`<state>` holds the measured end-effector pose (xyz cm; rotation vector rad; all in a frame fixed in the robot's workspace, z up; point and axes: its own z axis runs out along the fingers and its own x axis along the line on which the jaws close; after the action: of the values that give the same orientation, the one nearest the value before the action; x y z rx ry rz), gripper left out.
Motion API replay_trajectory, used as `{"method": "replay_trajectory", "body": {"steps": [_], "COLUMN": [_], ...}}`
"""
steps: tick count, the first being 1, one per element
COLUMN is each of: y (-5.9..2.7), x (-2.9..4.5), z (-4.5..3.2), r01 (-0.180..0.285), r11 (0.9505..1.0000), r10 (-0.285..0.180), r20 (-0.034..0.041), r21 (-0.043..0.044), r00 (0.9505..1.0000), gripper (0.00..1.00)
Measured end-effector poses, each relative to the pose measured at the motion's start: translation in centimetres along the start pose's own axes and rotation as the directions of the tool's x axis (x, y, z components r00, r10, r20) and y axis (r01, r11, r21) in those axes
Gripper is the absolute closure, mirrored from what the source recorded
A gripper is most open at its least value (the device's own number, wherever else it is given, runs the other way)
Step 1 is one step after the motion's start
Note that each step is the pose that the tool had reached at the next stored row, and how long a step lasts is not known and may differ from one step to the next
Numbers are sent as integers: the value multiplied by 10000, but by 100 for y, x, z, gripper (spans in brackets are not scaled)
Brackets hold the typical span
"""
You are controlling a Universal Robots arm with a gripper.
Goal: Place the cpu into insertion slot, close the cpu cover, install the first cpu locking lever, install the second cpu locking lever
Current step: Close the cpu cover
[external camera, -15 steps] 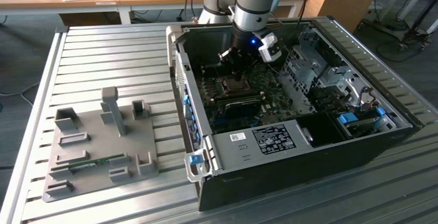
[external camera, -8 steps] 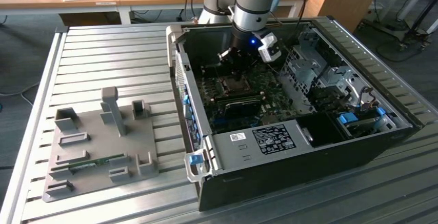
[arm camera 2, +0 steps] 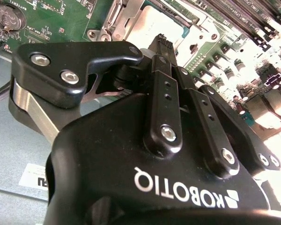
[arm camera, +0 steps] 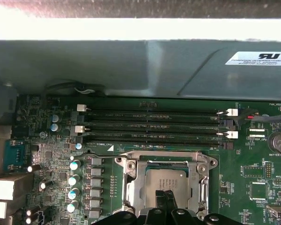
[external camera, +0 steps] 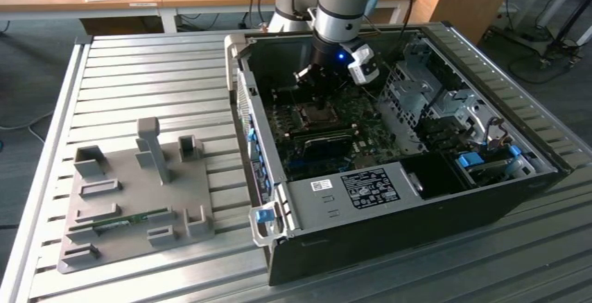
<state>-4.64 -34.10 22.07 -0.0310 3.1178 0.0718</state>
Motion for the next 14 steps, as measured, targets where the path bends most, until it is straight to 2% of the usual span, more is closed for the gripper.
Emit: {"method": "replay_trajectory", "body": {"steps": [14], "y": [1], "x": [46], "z": [-1], "r01": [0], "r11": [10000], "r10": [0], "r20": [0], "r21": [0], "r00": [10000], "gripper": [89]}}
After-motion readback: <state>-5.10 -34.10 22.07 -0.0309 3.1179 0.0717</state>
